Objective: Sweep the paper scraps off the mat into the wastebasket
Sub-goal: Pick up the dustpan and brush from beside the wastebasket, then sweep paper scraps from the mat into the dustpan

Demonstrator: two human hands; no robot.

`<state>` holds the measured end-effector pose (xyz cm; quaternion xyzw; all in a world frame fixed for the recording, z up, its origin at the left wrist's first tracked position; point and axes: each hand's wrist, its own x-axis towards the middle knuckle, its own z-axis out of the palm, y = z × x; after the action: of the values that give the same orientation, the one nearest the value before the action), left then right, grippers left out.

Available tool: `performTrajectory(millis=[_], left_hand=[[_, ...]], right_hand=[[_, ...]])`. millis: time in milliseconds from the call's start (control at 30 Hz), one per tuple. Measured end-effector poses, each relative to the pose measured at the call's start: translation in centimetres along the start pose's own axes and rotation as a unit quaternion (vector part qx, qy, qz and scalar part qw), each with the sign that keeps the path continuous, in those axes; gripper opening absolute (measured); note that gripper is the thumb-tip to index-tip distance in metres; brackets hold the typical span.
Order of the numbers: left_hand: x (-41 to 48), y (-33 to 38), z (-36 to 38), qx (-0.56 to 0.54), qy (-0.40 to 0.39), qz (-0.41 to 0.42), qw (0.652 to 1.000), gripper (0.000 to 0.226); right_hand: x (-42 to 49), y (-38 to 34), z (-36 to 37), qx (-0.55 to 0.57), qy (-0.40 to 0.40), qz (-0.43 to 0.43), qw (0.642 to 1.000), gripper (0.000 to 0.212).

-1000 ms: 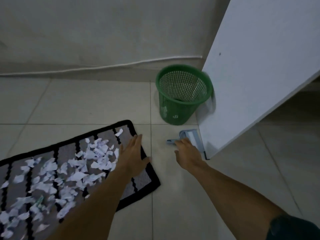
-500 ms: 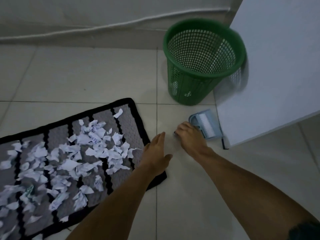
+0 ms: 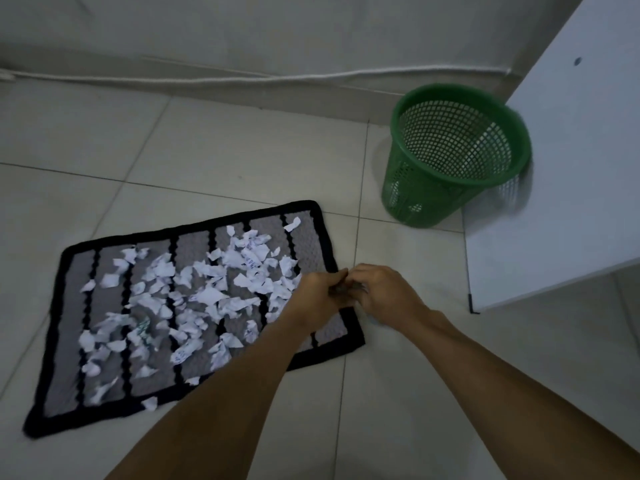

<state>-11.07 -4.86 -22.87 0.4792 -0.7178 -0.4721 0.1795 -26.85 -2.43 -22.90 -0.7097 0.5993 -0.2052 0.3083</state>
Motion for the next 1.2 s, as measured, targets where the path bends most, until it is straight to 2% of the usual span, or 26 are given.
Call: performTrajectory(millis=[67,233,333,467,700,833,967,1200], left_hand=[[-1.6,-0.2,-1.9,-0.022,0.013,-0.002,1.000,0.020],[-6.7,0.8,-8.8,-0.032,0.073,-0.011,0.997,0.035],[-10.2,1.1,-13.5,-0.034,0.104,-0.014,0.994,0.035],[-15.5,-0.5,-19.4,-0.032,0.163,-0.046,0.985,0.032],[-23.7,-7.4,-27.4,-0.063,0.305,-0.116,0.943,0.032],[-25.1,-12.9,-31.4,-0.070,0.379,-0.154,0.910,0.033],[-25.9,-18.4,-34.6,-0.087,0.436,-0.193,0.875,0.029],[-26.4,-26.9,-36.5,-0.086,0.451,-0.247,0.854,0.028]], right_hand=[[0.3,-2.7,-0.2,-0.006,-0.019,0.009,1.000,0.008],[1.3,-10.5,-0.1,-0.031,-0.033,-0.005,0.999,0.010],[1.6,-15.5,0.7,0.011,-0.033,-0.034,0.999,0.009],[2.0,-21.3,3.0,0.050,0.011,-0.074,0.996,0.007],[4.3,-29.6,8.8,0.089,0.064,-0.071,0.991,0.021],[8.1,-32.0,11.9,0.083,0.146,-0.050,0.985,0.018],[12.9,-32.5,14.8,0.029,0.179,-0.030,0.983,0.016],[20.3,-30.2,20.8,-0.033,0.117,0.005,0.993,0.020]])
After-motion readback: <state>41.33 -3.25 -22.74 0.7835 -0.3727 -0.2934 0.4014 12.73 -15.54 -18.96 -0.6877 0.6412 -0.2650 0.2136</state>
